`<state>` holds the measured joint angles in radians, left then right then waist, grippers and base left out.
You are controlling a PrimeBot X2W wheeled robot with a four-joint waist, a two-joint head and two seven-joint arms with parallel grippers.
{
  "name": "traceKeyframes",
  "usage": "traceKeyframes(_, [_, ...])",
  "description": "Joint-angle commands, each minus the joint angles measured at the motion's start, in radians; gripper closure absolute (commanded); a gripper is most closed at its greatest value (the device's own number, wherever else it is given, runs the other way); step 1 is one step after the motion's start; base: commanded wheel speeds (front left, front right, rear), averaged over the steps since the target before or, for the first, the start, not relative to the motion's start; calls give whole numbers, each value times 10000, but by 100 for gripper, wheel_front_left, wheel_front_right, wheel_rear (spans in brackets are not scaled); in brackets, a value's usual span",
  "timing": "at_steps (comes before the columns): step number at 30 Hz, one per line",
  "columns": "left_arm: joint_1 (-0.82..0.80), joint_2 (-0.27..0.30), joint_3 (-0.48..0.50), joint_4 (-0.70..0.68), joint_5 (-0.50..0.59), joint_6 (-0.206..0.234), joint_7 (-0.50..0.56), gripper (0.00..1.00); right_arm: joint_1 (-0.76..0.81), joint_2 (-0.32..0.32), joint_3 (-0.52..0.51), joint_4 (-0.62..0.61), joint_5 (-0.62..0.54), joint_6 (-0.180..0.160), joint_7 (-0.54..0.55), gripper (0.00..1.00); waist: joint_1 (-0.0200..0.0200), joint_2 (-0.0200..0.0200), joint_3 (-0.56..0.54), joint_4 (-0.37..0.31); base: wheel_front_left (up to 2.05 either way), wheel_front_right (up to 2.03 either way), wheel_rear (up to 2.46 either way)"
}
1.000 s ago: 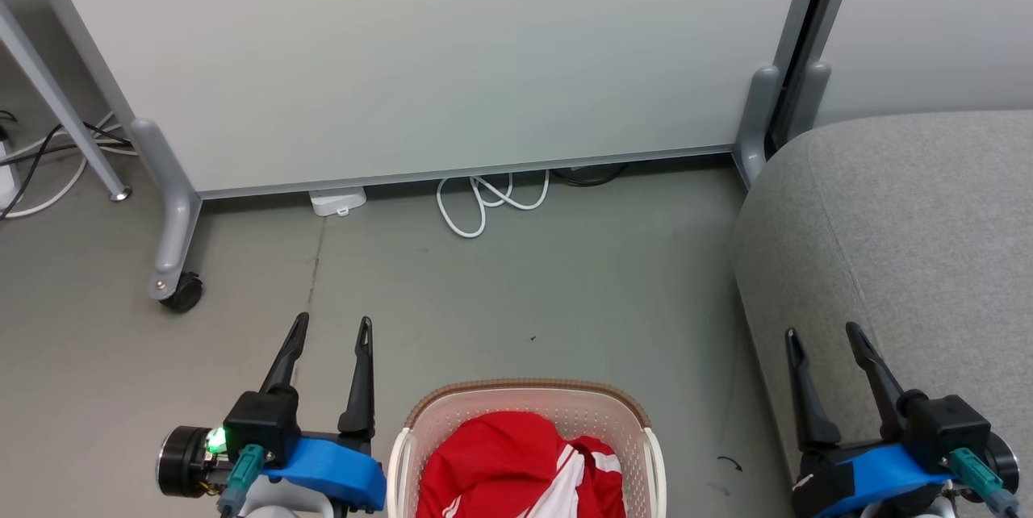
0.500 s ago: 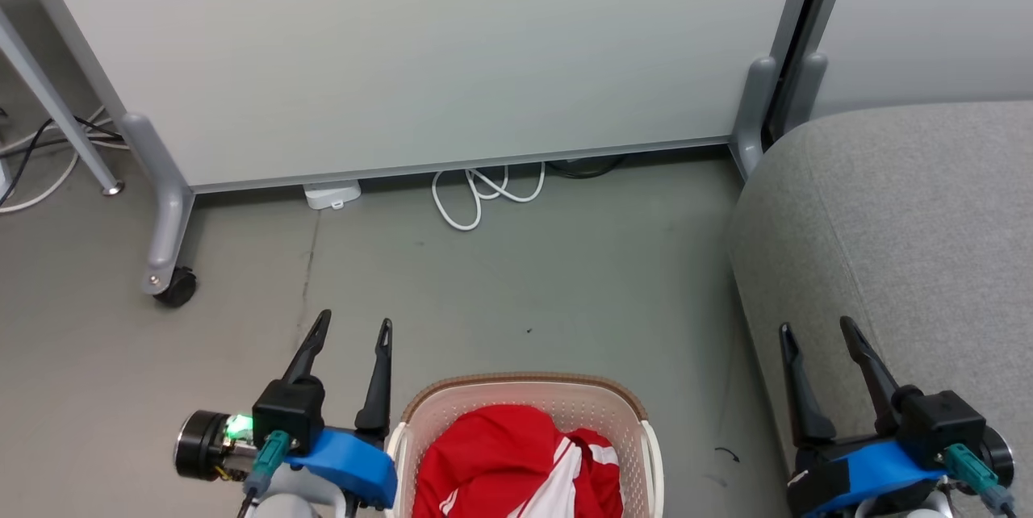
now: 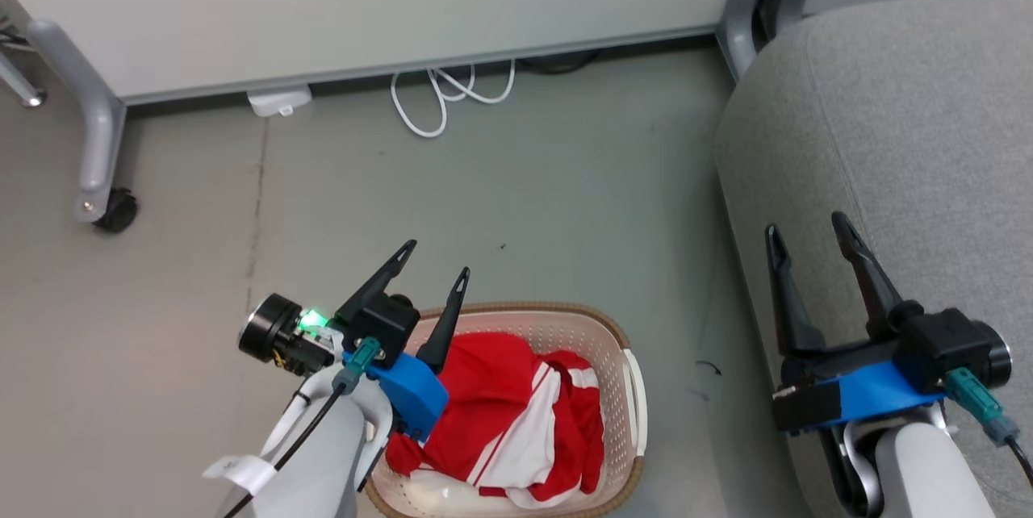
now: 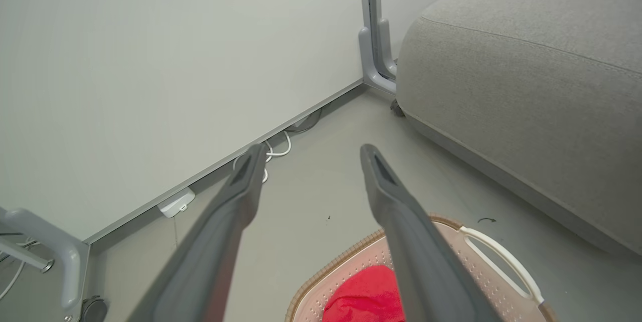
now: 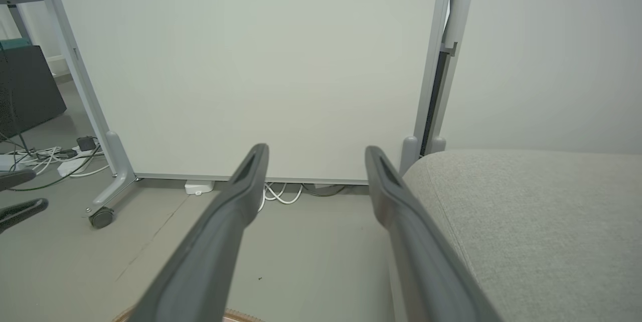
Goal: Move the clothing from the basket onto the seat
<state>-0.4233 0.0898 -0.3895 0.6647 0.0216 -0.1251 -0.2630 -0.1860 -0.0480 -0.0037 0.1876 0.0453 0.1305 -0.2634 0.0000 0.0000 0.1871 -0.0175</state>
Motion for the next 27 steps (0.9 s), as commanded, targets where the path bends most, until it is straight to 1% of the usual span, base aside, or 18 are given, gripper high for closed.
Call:
traceKeyframes(1, [-479,137,-222,269,38,-42,-28,0,-354,-41,71,-98,-58,5,-15,0,0,0,898,-439,0,0,0])
traceKeyframes(8, [-1840,442,-1776,1935,-80,-47,-29,0,-1293,-41,261,-361,34,5,-15,0,0,0,2218,-1069,0,0,0])
traceKeyframes(10, [-2175,434,-2132,2368,-181,-48,-28,0,-1458,-38,270,-442,78,5,-15,0,0,0,2558,-1173,0,0,0])
traceKeyframes(11, [-2507,443,-2476,2812,-230,-49,-28,0,-1619,-36,289,-525,111,5,-15,0,0,0,2908,-1262,0,0,0])
traceKeyframes(15, [-3207,438,-3115,3821,-166,-50,-28,0,-1933,-36,334,-700,187,5,-15,0,0,0,3595,-1400,0,0,0])
traceKeyframes(21, [-4156,368,-3914,5212,256,-50,121,0,-2388,-36,438,-922,280,5,-15,0,0,0,4511,-1548,0,0,0])
traceKeyframes(27, [-4708,380,-4667,5920,775,-51,687,0,-2741,-36,491,-1111,401,5,-15,0,0,0,5319,-1716,0,0,0])
